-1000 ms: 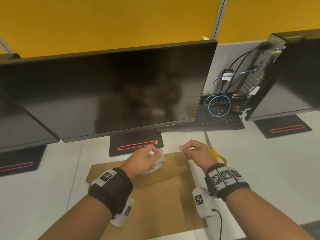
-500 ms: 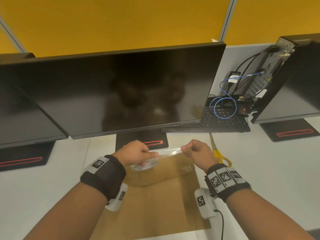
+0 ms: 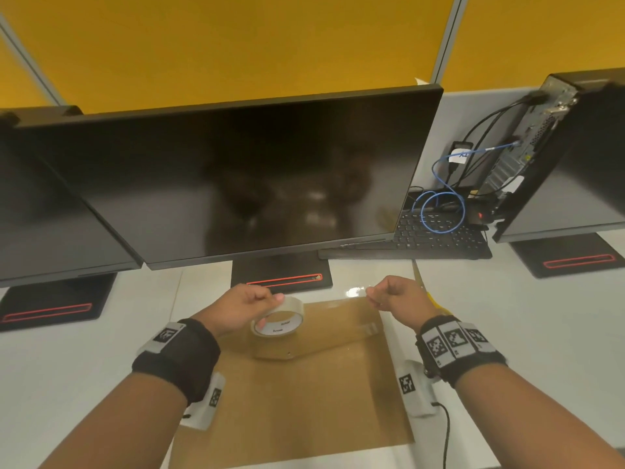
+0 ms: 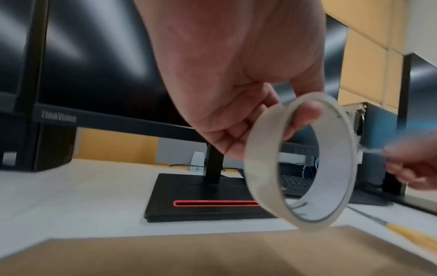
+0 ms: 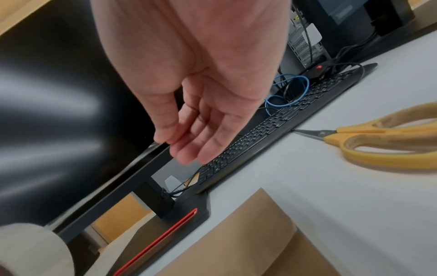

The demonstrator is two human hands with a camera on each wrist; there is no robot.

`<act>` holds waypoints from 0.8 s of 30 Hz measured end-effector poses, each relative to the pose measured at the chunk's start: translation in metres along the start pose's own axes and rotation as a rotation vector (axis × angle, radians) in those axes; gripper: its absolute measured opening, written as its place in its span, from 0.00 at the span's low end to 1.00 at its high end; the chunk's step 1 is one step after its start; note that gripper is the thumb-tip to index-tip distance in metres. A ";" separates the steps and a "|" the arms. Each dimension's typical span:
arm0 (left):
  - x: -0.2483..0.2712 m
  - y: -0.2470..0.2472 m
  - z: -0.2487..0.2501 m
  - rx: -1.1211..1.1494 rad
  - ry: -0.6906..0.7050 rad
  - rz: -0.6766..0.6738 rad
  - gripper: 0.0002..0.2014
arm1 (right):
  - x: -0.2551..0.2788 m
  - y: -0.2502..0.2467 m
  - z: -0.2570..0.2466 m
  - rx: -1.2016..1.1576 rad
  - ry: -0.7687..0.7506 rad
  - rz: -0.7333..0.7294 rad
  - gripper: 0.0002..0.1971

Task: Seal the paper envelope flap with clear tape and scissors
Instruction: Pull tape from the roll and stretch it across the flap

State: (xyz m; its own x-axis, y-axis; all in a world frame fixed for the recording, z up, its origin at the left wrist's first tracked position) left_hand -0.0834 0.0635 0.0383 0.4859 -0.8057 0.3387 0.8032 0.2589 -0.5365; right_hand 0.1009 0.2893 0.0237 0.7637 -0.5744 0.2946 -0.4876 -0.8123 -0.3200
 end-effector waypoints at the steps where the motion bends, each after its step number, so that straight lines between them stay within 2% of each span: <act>1: -0.002 -0.001 -0.001 0.002 -0.004 0.028 0.24 | 0.002 0.001 -0.003 0.027 -0.007 0.006 0.13; 4: -0.006 -0.006 -0.002 -0.051 -0.001 0.100 0.22 | 0.004 0.003 -0.005 0.069 -0.041 0.040 0.14; 8: -0.003 -0.011 -0.010 -0.400 -0.060 0.161 0.24 | 0.001 0.000 -0.008 0.087 -0.053 0.071 0.14; 11: -0.002 -0.008 -0.014 -0.464 -0.100 0.150 0.28 | -0.001 0.001 -0.009 0.107 -0.062 0.070 0.15; 12: -0.001 -0.008 -0.017 -0.412 -0.107 0.133 0.30 | -0.002 0.001 -0.006 0.088 -0.053 0.072 0.15; 14: 0.004 -0.012 -0.019 -0.139 -0.101 0.091 0.35 | -0.004 -0.005 -0.002 0.046 -0.035 0.088 0.13; 16: 0.011 -0.019 -0.021 0.151 -0.081 0.025 0.45 | -0.004 -0.013 0.000 0.025 -0.023 0.103 0.11; 17: 0.014 -0.021 -0.020 0.208 -0.066 -0.008 0.48 | -0.004 -0.015 0.001 0.018 -0.026 0.101 0.11; 18: 0.017 -0.022 -0.018 0.210 -0.044 -0.033 0.46 | -0.004 -0.017 0.002 0.009 -0.027 0.094 0.11; 21: 0.017 -0.022 -0.015 0.083 -0.013 -0.017 0.24 | -0.004 -0.017 0.005 0.067 -0.014 0.074 0.11; 24: 0.013 -0.025 -0.016 0.020 -0.049 0.053 0.19 | -0.006 -0.014 0.007 0.102 -0.016 0.076 0.11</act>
State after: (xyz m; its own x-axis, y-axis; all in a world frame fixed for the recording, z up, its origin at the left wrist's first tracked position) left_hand -0.1020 0.0378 0.0437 0.5441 -0.7637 0.3473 0.7822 0.3119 -0.5394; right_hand 0.1062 0.3049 0.0201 0.7334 -0.6313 0.2521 -0.4989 -0.7518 -0.4312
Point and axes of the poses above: each hand's wrist, its own x-axis away from the middle knuckle, its own y-axis out of the palm, z = x × y, the point moved 5 cm from there along -x, towards the middle knuckle, and after that the axes turned 3 degrees about -z, right-handed, at the moved point
